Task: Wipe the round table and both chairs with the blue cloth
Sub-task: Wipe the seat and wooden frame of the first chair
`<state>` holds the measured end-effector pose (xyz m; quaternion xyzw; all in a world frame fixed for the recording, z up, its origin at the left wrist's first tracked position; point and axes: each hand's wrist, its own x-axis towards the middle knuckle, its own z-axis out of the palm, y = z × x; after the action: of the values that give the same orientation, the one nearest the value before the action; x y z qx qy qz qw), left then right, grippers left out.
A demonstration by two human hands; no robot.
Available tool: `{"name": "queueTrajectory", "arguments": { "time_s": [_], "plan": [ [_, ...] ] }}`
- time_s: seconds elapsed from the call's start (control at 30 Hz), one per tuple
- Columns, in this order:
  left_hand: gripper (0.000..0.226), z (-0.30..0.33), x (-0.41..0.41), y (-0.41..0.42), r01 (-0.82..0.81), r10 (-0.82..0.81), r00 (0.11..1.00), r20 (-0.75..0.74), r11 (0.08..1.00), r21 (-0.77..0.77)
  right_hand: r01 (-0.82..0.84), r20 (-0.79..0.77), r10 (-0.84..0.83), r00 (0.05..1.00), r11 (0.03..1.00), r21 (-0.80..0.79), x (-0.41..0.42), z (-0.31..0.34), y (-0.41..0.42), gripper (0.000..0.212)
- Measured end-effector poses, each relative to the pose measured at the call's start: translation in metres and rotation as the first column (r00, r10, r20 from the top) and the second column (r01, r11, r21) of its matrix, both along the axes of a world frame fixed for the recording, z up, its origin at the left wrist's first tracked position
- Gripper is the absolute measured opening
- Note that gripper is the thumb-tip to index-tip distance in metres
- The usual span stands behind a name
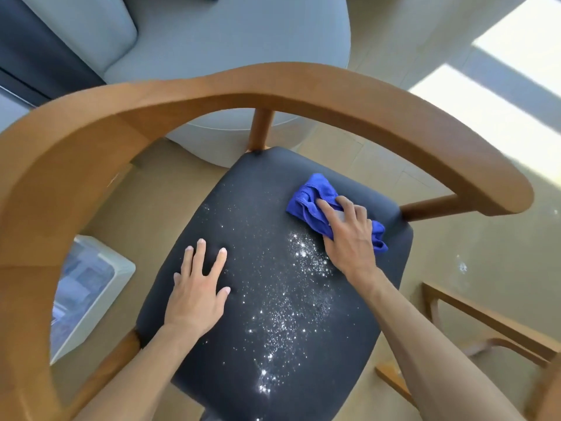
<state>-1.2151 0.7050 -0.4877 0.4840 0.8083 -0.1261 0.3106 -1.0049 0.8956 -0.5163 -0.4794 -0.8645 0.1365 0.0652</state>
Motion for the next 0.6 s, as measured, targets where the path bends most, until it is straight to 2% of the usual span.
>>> {"name": "queueTrajectory", "arguments": {
  "time_s": [0.1,0.2,0.3,0.37,0.43,0.6],
  "plan": [
    [0.069,0.000,0.000,-0.001,-0.024,0.023,0.999,0.022,1.000,0.016,-0.015,-0.025,0.015,1.000,1.000,0.027,-0.005,0.002,-0.044,0.065],
    [0.065,0.000,-0.001,-0.002,-0.086,0.083,0.995,0.060,0.995,0.052,-0.077,-0.047,0.075,0.996,0.997,-0.027,-0.006,0.007,-0.113,0.059],
    [0.065,-0.002,-0.008,-0.004,-0.092,0.087,0.994,0.066,0.993,0.075,-0.233,-0.089,0.221,0.971,0.960,-0.154,0.002,0.011,-0.197,0.053],
    [0.066,-0.002,-0.011,-0.005,-0.074,0.070,0.996,0.059,0.994,0.080,-0.356,-0.149,0.332,0.931,0.916,-0.186,0.013,0.011,-0.233,0.036],
    [0.066,-0.001,-0.010,-0.005,-0.069,0.065,0.997,0.048,0.994,0.080,-0.443,-0.154,0.423,0.893,0.885,-0.142,0.020,0.009,-0.237,0.029],
    [0.066,-0.004,-0.002,-0.006,-0.083,0.080,0.996,0.037,0.992,0.099,-0.586,-0.052,0.583,0.811,0.808,-0.060,0.026,0.007,-0.199,0.036]
  ]
}}
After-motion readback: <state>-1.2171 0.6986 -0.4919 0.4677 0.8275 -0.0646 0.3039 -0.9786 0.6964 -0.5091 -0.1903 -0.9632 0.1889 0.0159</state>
